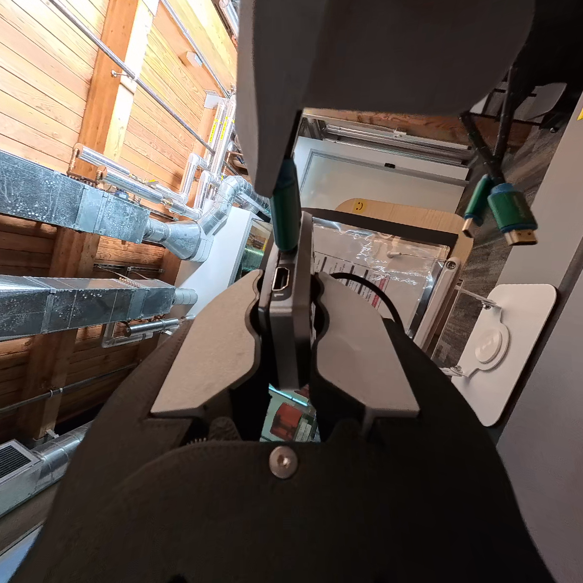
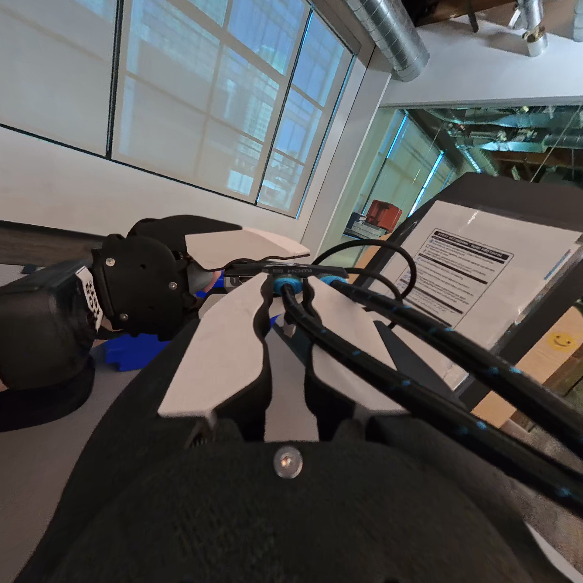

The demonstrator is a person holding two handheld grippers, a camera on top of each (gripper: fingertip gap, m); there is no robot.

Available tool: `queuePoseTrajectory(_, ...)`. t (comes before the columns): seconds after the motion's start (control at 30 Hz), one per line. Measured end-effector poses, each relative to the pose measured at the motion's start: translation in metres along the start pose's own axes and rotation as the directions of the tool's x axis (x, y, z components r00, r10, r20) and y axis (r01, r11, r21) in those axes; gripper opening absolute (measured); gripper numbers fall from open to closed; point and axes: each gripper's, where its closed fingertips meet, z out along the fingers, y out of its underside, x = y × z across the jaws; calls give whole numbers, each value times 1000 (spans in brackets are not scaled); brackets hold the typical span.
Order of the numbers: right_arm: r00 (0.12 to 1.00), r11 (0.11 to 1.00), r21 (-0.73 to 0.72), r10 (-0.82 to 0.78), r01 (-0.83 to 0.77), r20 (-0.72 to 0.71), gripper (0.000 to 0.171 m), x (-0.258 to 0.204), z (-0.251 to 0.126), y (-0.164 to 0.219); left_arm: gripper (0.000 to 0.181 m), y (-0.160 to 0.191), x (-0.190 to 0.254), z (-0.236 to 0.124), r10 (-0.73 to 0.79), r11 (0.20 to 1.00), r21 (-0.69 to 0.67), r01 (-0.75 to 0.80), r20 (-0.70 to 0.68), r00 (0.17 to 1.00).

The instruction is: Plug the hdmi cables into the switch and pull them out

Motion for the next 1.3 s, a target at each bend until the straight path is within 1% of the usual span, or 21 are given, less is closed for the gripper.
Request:
queuePoseTrajectory(0.07, 1000, 1000, -15, 7, -6, 15, 19, 0, -1, 0, 28, -1, -1, 0, 4, 1000, -4, -4, 7, 1000)
queuePoseTrajectory(0.23, 1000, 1000, -15, -21, 21, -21, 15, 3, -3, -2, 28, 5, -3, 1, -3, 1000, -10, 3, 12, 1000)
queuePoseTrajectory(0.4, 998, 998, -14, 61, -61, 15, 10, 2, -3, 2, 28, 5, 2, 2, 15, 1000, -10, -15, 4, 1000)
queuePoseTrajectory(0.5, 1000, 1000, -20, 20, -20, -10, 10, 3, -3, 4, 28, 6, 5, 3, 10, 1000, -20, -10, -5, 1000)
queuePoseTrajectory(0.63, 993, 996, -31, -86, 84, -85, 10, 2, -3, 2, 28, 6, 2, 3, -19, 1000, -21, 19, -4, 1000)
queuePoseTrajectory(0.7, 988, 992, -41, -124, 121, -94, 10, 0, -3, -1, 28, 6, 0, 3, -23, 1000, -12, 23, 1, 1000)
queuePoseTrajectory(0.73, 990, 993, -37, -116, 114, -79, 10, -1, -3, -2, 27, 5, -2, 2, -24, 1000, -3, 24, 6, 1000)
queuePoseTrajectory(0.87, 999, 999, -12, 30, -30, 25, 10, -1, -6, -5, 28, 1, -6, 0, -24, 1000, 3, 24, 11, 1000)
queuePoseTrajectory(0.97, 995, 997, -3, 79, -79, 65, 10, -2, -6, -5, 27, 1, -6, 1, -46, 999, 10, 46, 0, 999)
queuePoseTrajectory(1.03, 997, 998, -5, 68, -68, 37, 9, 1, -6, -3, 28, 3, -4, 2, -37, 999, -4, 37, -2, 999)
queuePoseTrajectory(1.13, 998, 1000, -18, -25, 24, -49, 7, 2, -4, -3, 28, 7, -2, 4, -44, 999, -26, 44, -6, 999)
queuePoseTrajectory(1.23, 996, 999, -20, -45, 43, -75, 7, -1, -4, -5, 28, 7, -4, 3, -46, 999, -16, 46, -8, 999)
queuePoseTrajectory(1.3, 997, 999, -25, -42, 40, -68, 7, -2, -4, -6, 28, 6, -5, 2, -39, 999, -6, 39, -6, 999)
